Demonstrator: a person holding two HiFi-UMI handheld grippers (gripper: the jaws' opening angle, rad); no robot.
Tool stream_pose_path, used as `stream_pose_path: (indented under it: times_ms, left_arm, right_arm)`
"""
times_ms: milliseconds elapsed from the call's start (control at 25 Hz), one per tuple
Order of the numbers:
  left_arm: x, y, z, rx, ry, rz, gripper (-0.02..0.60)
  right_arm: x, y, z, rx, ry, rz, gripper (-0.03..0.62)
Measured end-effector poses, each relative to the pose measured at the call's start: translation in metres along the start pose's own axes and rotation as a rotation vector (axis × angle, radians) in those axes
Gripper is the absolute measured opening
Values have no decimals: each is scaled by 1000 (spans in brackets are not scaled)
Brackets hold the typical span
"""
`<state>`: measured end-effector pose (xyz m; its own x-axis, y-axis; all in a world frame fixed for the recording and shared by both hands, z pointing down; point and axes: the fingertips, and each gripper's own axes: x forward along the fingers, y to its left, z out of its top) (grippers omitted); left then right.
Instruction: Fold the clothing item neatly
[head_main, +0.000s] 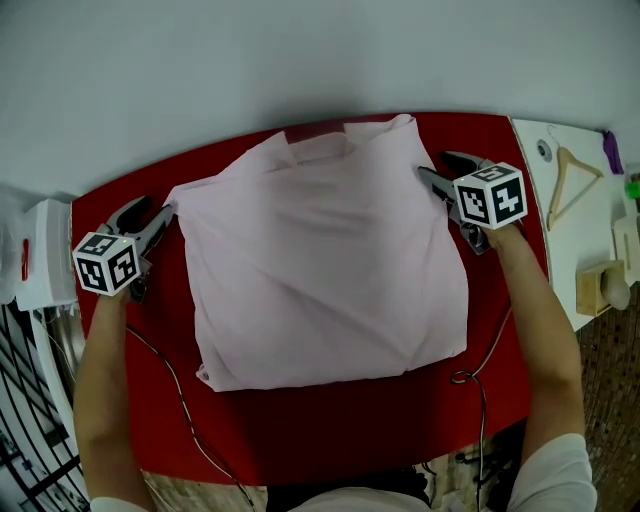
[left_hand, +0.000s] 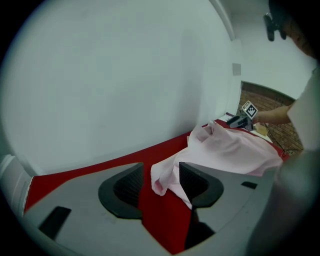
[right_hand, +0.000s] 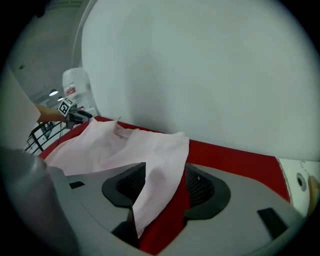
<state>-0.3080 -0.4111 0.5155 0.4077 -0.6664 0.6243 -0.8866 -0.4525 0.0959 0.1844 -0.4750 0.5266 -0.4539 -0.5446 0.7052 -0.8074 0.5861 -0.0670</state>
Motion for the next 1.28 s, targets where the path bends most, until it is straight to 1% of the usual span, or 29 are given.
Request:
stream_pose_path:
  times_ms: [40, 120, 200, 280, 360, 440, 560, 680, 760, 840, 880, 920, 960, 1000, 1040, 1120, 1200, 1280]
  left_arm:
    - [-8, 1, -2, -14, -3, -3, 201]
    - [-25, -4, -9, -74, -21, -31, 201]
    - [-47, -26, -21, -164, -48, -99, 201]
    - [-75, -58, -43, -243, -52, -173, 201]
    - [-103, -93, -74, -303, -26, -219, 201]
    - [-131, -128, -110, -361, 20, -240, 201]
    - [-157, -173, -155, -422, 94, -246, 201]
    - [-158, -198, -182, -453, 133, -237, 201]
    - [-151, -210, -187, -458, 137, -243, 201]
    - [-141, -217, -190, -451, 139, -237, 201]
    - [-136, -218, -191, -447, 140, -228, 199]
    - [-132, -219, -193, -443, 143, -216, 199]
    - [-129, -219, -194, -443, 146, -201, 172]
    - [-127, -218, -195, -449, 146, -187, 75]
    - [-127, -217, -195, -462, 139, -182, 20]
    - [-130, -217, -189, -505, 97, -200, 17]
    - [-138, -216, -182, -543, 24, -221, 15]
    - [-150, -216, -178, -562, -52, -227, 15]
  right_arm:
    - [-8, 5, -4, 3, -8, 3, 232]
    - [-28, 13, -12, 44, -35, 13, 232]
    - [-51, 23, -24, 99, -58, 23, 232]
    - [-76, 36, -46, 146, -63, 29, 232]
    - [-102, 49, -73, 177, -53, 30, 232]
    - [-129, 63, -103, 198, -34, 31, 232]
    - [-162, 84, -153, 215, 21, 23, 232]
    - [-170, 103, -192, 240, 68, 16, 232]
    - [-166, 109, -207, 285, 68, -6, 230]
    - [-161, 110, -214, 323, 64, -34, 229]
    - [-159, 110, -215, 330, 66, -46, 218]
    - [-159, 111, -215, 329, 68, -55, 172]
    - [-160, 113, -214, 324, 68, -61, 84]
    - [-162, 115, -213, 319, 65, -65, 52]
    - [-164, 116, -211, 316, 62, -72, 46]
    - [-169, 119, -205, 302, 57, -92, 41]
    - [-176, 122, -199, 284, 44, -104, 41]
    - [-182, 125, -197, 293, 17, -98, 41]
